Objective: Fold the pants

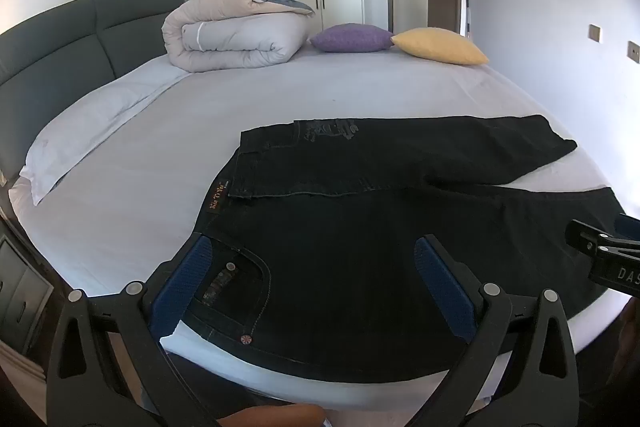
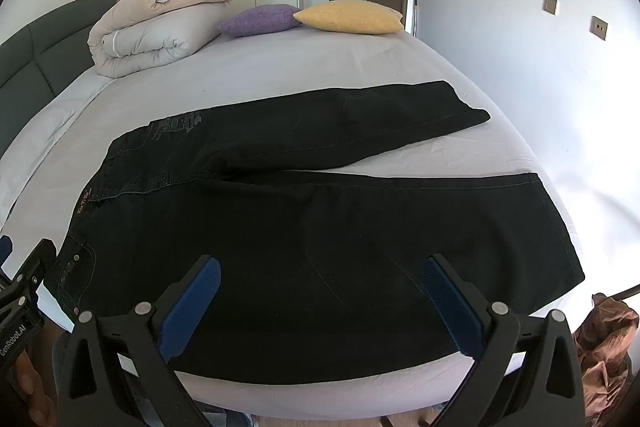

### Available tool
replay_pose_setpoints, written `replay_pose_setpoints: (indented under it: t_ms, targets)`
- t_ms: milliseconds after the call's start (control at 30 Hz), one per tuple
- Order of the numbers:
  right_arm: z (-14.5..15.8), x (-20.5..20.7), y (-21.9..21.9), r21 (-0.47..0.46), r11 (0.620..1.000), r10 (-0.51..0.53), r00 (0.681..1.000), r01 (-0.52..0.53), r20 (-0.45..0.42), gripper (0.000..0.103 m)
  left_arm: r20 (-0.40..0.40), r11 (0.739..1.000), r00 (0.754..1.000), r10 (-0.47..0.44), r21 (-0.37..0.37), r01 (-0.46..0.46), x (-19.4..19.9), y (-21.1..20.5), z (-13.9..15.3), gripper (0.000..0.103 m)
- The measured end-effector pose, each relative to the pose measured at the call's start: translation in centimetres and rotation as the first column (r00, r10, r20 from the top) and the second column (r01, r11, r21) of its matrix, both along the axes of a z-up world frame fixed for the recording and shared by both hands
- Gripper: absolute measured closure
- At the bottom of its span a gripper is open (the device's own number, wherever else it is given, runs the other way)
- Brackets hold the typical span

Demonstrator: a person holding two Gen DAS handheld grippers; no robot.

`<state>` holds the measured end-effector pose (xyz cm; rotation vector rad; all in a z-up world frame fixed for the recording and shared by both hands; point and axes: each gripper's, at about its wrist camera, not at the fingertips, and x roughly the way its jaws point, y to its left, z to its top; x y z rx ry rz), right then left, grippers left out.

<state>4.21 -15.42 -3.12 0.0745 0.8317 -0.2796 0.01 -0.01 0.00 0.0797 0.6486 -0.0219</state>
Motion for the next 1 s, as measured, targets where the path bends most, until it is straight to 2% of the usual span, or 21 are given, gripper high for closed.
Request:
replay_pose_setpoints:
  t_ms: [1000]
  targets:
    - [-0.08, 0.03, 0.16, -0.006, 1.000, 0.000, 1.000, 0.000, -0.004, 0.000, -0.007, 1.000, 1.000, -0.004, -0.006, 0.004, 0.28, -0.26, -0.37, 0.000]
